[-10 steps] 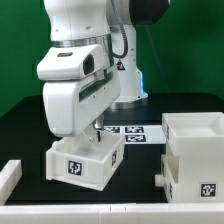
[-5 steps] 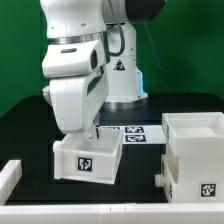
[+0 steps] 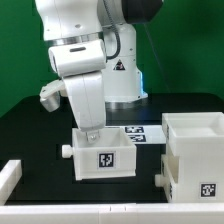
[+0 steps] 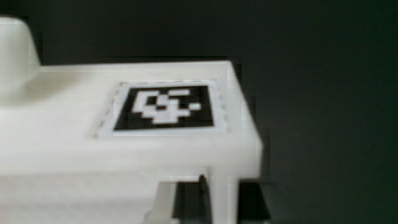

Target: Assemble drawer

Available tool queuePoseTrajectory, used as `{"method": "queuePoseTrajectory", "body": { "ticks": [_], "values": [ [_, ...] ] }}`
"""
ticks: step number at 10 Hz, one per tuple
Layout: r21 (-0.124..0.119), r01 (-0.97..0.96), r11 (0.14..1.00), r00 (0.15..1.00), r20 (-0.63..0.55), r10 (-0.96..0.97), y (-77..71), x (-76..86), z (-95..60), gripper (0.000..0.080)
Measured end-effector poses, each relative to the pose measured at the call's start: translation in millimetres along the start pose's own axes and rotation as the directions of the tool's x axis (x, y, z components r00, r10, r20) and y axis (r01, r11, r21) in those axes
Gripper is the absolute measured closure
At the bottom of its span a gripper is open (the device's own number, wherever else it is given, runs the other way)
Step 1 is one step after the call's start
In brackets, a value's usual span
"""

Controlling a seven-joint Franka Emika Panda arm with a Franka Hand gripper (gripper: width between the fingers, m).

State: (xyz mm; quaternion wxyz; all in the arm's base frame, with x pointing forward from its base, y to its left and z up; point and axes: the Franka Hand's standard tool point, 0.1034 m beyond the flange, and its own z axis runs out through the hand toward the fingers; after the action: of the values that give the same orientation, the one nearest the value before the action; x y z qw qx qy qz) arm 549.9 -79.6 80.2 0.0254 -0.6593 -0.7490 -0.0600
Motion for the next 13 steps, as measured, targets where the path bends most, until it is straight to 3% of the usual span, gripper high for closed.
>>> {"method": "queuePoseTrajectory", "body": {
  "ticks": [3, 7, 13],
  "values": [
    [0.004, -0.03, 1.0, 1.0, 0.005, 0.03, -0.6, 1.3, 2.0, 0.076],
    [0.01, -0.149, 0.989, 0.988, 0.033, 0.149, 12.5, 64.7, 9.2, 0.076],
    [0.008, -0.138, 0.99, 0.99, 0.034, 0.138, 9.0, 61.0, 12.6, 0.076]
  ]
}}
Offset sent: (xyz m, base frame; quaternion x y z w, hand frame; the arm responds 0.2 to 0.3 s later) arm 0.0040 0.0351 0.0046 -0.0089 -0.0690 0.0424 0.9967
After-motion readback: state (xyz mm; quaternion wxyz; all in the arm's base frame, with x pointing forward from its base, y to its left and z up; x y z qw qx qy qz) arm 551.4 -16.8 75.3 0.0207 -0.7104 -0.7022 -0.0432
